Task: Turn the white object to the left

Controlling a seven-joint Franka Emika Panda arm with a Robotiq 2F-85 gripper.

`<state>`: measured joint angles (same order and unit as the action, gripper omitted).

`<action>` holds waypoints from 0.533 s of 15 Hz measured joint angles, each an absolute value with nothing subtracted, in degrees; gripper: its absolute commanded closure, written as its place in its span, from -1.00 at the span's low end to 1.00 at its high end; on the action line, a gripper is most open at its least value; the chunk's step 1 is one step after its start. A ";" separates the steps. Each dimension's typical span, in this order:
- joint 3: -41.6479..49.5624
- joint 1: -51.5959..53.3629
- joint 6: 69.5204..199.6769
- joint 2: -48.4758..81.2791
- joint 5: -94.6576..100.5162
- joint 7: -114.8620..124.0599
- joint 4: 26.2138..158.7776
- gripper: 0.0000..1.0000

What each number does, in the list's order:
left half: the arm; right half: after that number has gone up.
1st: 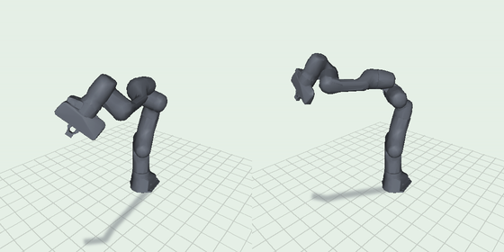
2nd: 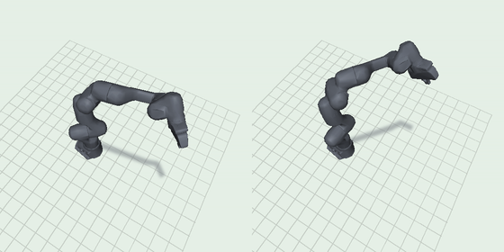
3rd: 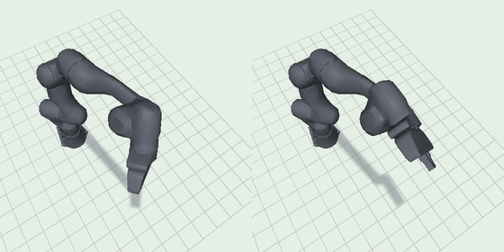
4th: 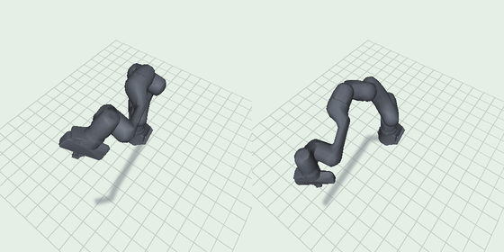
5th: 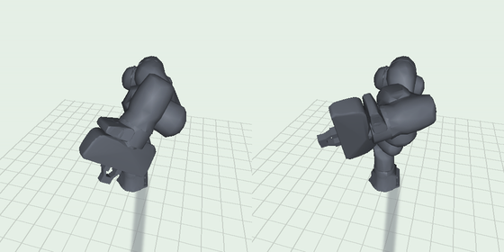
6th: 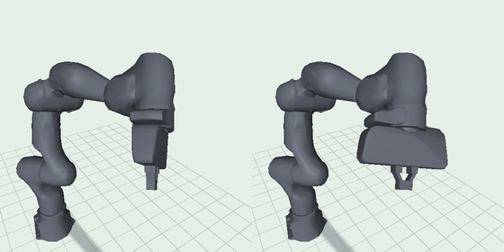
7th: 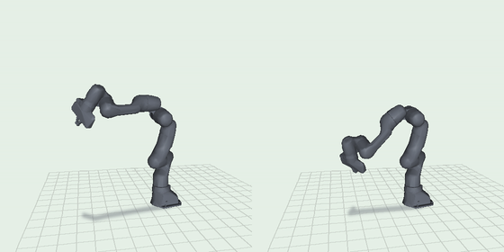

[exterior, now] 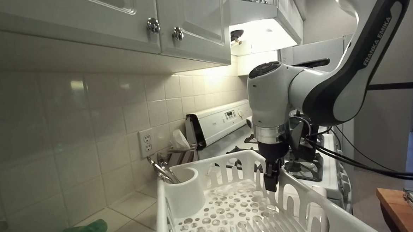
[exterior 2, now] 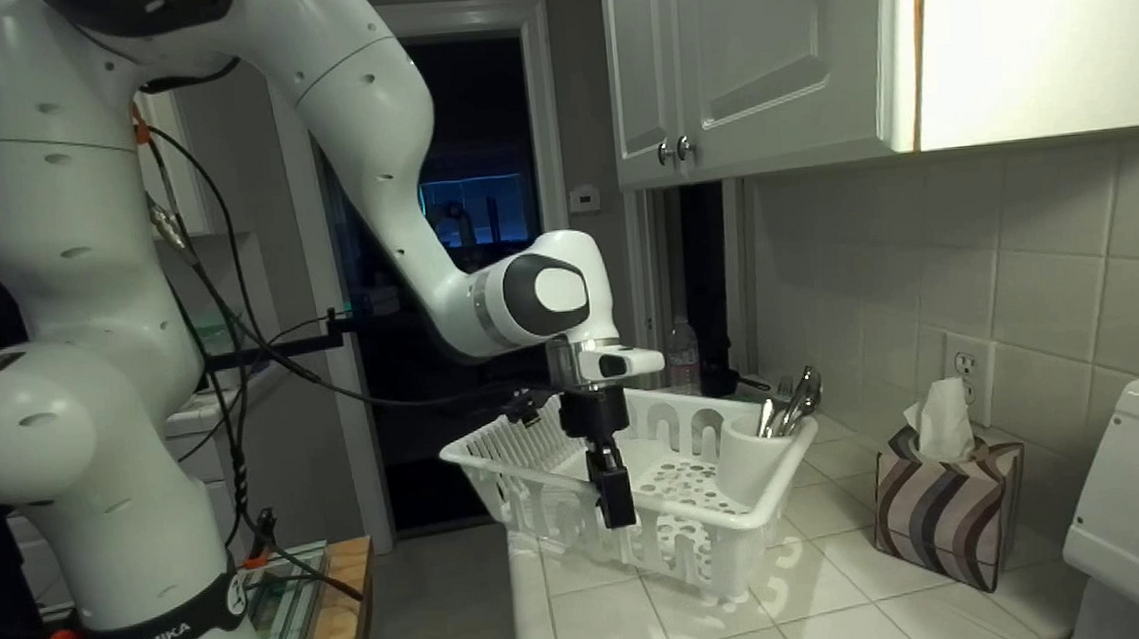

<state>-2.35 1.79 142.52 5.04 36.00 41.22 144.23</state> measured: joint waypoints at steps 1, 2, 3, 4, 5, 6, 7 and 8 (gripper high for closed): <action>-2.10 1.80 142.71 5.44 37.27 41.12 143.84 1.00; -1.80 1.80 143.08 5.88 38.47 41.11 143.50 1.00; -1.42 1.80 143.70 6.27 39.76 41.11 143.22 1.00; -0.98 1.80 144.37 6.66 40.97 41.11 142.92 1.00; -0.49 1.80 145.18 7.04 42.20 41.11 142.67 1.00; 0.03 1.79 146.01 7.41 43.38 41.11 142.42 1.00; 0.52 1.79 146.79 7.79 44.51 41.11 142.16 1.00; 0.96 1.79 147.57 8.11 45.46 41.11 141.97 1.00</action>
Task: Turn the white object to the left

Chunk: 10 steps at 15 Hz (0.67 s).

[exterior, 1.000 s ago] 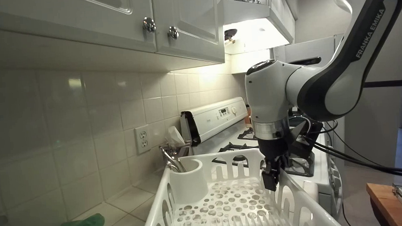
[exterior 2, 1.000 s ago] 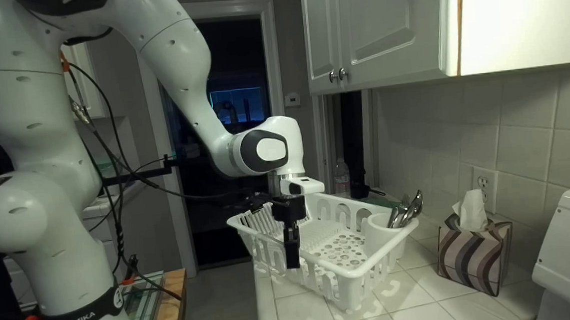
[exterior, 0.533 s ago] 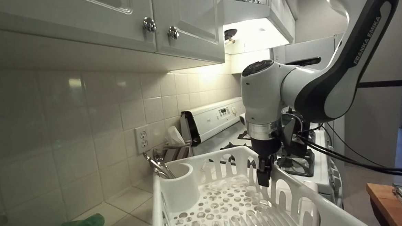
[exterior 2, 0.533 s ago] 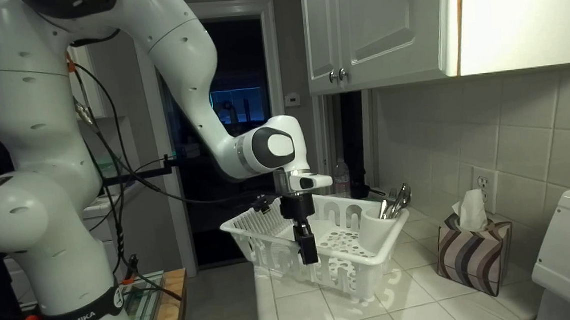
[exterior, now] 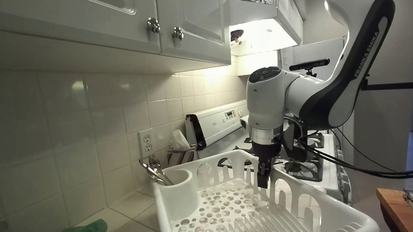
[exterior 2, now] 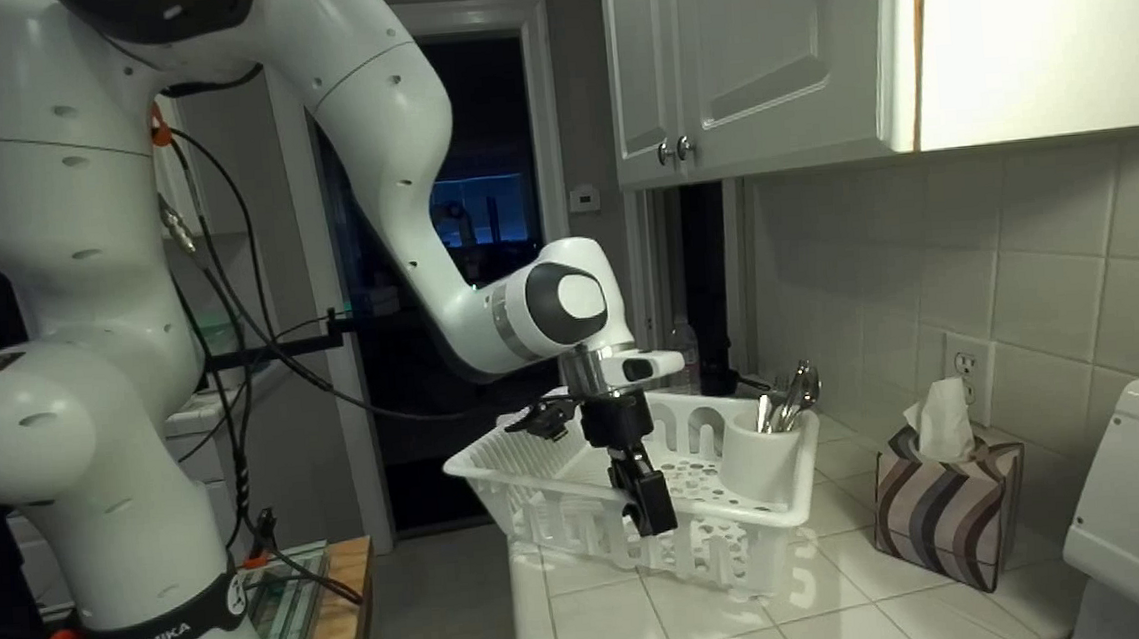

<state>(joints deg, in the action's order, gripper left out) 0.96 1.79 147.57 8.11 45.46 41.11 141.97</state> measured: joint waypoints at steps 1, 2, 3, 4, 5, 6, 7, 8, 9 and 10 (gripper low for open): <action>1.40 1.78 148.38 8.39 46.35 41.11 141.82 1.00; 1.82 1.78 149.17 8.64 46.94 41.11 141.65 1.00; 2.23 1.77 149.93 8.87 47.40 41.11 141.48 1.00; 2.61 1.74 150.63 9.04 47.51 41.10 141.37 0.89; 2.92 1.74 151.15 9.18 47.51 41.10 141.28 0.48; 3.13 1.71 151.38 9.26 47.41 41.13 141.22 0.34; 3.23 1.66 151.39 9.31 46.90 41.18 141.16 0.23; 3.26 1.61 151.39 9.32 45.89 41.22 141.15 0.06; 3.23 1.64 151.39 9.31 44.29 41.27 141.14 -0.06; 3.10 1.69 151.34 9.29 42.12 41.27 141.12 -0.19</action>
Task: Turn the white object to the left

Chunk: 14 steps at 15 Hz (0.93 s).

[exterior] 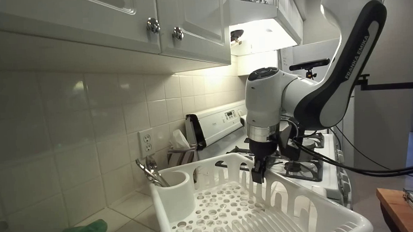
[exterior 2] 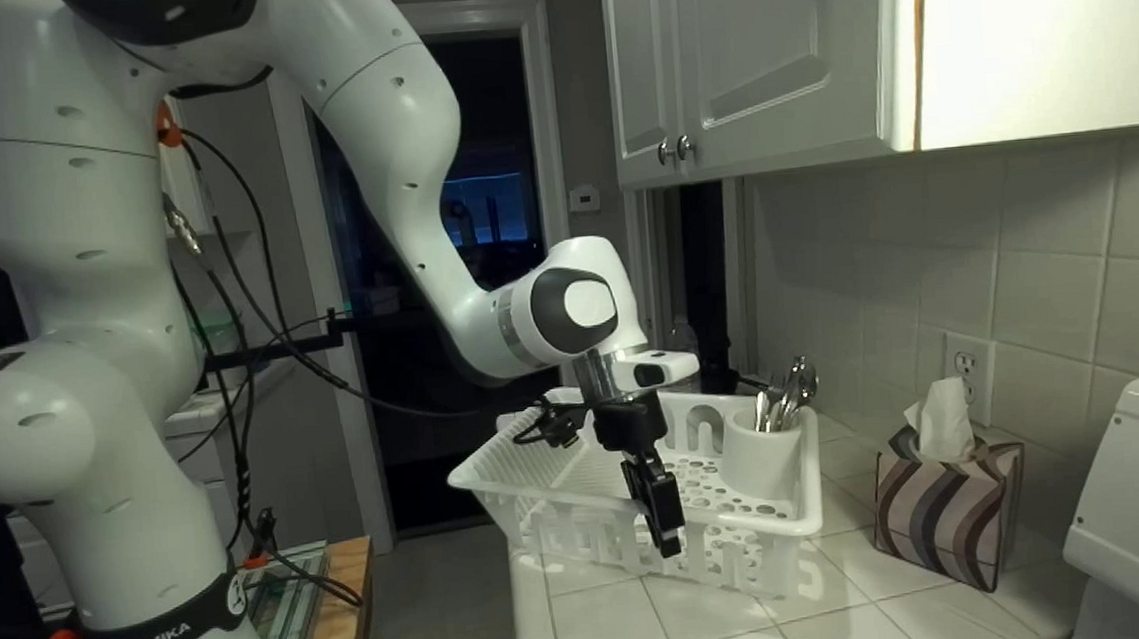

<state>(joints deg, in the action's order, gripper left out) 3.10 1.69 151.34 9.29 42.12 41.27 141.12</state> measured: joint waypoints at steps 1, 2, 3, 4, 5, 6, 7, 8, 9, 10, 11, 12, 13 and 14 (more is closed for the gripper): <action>3.01 1.73 150.93 9.16 39.60 41.26 141.01 -0.34; 2.95 1.76 149.96 8.92 36.80 41.27 140.83 -0.45; 2.89 1.86 148.61 8.67 34.03 41.29 140.65 -0.61; 2.85 2.07 147.19 8.42 31.44 41.57 140.54 -0.74; 2.83 2.36 145.78 8.15 29.11 42.14 140.42 -0.87; 2.81 2.64 144.57 7.86 27.12 43.12 140.34 -0.97; 2.77 2.86 143.68 7.54 25.49 44.21 140.33 -1.00; 2.75 3.06 143.15 7.28 24.43 45.59 140.33 -1.00; 2.74 3.21 143.01 7.13 23.54 46.82 140.33 -1.00; 2.74 3.28 143.00 7.08 22.99 48.08 140.33 -1.00; 2.71 3.34 143.03 7.08 22.60 49.30 140.33 -1.00; 2.69 3.37 143.04 7.08 22.35 50.35 140.33 -1.00; 2.67 3.41 143.11 7.06 22.07 51.34 140.33 -1.00; 2.62 3.48 143.12 7.04 21.71 52.19 140.33 -1.00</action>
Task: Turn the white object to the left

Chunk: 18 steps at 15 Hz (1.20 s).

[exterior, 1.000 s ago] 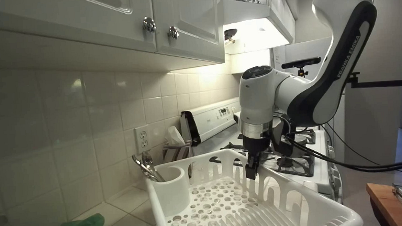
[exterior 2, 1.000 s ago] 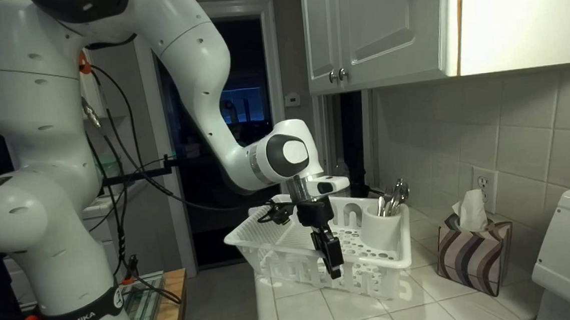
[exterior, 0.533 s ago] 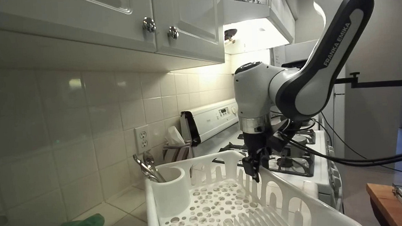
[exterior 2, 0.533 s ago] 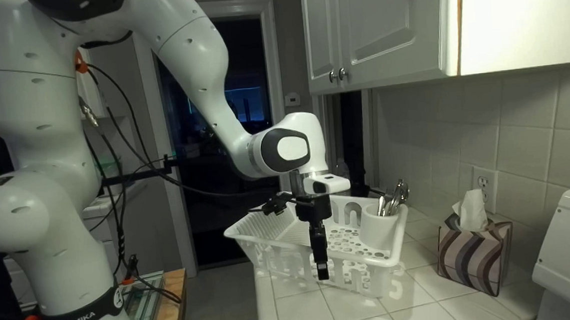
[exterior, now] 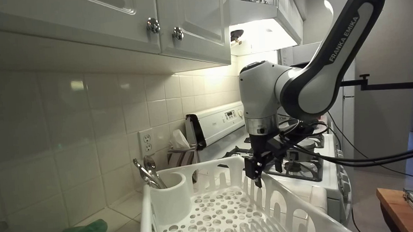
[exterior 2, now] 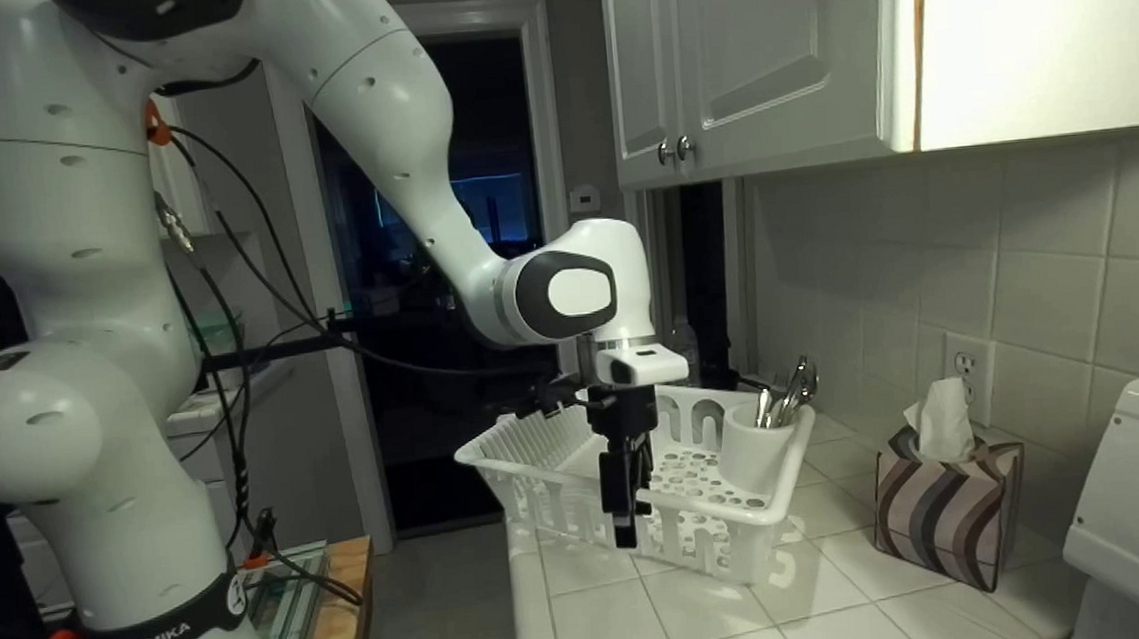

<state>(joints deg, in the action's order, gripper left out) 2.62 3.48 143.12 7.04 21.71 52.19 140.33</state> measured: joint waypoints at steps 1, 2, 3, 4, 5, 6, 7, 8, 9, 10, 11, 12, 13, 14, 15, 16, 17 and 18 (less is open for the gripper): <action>2.60 3.55 143.10 7.03 21.63 53.06 140.31 -1.00; 2.60 3.63 143.09 7.01 21.71 54.15 140.28 -1.00; 2.60 3.68 143.08 6.98 21.72 55.02 140.23 -1.00; 2.60 3.71 143.08 6.93 21.72 55.76 140.19 -1.00; 2.60 3.76 143.08 6.86 21.71 56.56 140.16 -1.00; 2.56 3.82 143.08 6.78 21.30 57.19 140.16 -1.00; 2.38 3.88 143.08 6.74 20.43 57.54 140.17 -1.00; 2.06 3.94 143.08 6.73 19.10 57.70 140.20 -1.00; 1.63 4.00 143.08 6.73 17.58 57.70 140.28 -1.00; 1.16 4.09 143.08 6.73 16.05 57.70 140.44 -1.00; 0.70 4.22 143.08 6.73 14.76 57.71 140.65 -1.00; 0.31 4.37 143.08 6.73 13.80 57.73 140.87 -0.93; -0.02 4.54 143.08 6.73 13.09 57.82 141.01 -0.45; -0.23 4.76 143.08 6.73 12.57 57.97 141.10 -0.45; -0.41 4.90 143.08 6.73 12.22 58.24 141.20 -0.39; -0.60 5.00 143.08 6.73 11.70 58.35 141.30 -0.23; -0.78 5.07 143.08 6.73 11.11 58.38 141.41 -0.09; -0.90 5.14 143.08 6.73 10.56 58.40 141.52 0.09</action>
